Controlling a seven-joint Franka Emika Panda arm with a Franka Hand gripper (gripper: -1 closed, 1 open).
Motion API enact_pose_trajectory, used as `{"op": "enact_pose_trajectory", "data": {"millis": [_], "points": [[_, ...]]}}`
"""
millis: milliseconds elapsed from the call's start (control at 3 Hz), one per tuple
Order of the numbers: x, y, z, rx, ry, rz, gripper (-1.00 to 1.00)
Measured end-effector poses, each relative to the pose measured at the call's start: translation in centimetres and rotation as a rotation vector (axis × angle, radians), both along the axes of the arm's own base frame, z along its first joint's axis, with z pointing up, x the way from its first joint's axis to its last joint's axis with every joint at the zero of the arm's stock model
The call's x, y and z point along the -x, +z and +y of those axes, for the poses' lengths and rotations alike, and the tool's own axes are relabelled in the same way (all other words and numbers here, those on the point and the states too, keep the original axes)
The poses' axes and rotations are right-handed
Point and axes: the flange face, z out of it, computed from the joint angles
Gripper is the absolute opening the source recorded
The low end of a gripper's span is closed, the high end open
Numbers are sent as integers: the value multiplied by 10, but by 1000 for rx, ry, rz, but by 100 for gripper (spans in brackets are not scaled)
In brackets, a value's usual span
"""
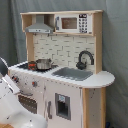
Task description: Play with the kitchen
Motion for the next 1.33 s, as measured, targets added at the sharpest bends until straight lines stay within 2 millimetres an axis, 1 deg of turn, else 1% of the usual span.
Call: {"op": "enact_pose_trajectory", "data": {"millis": [1333], "points": [[0,-12,-2,467,-78,-83,-100]]}}
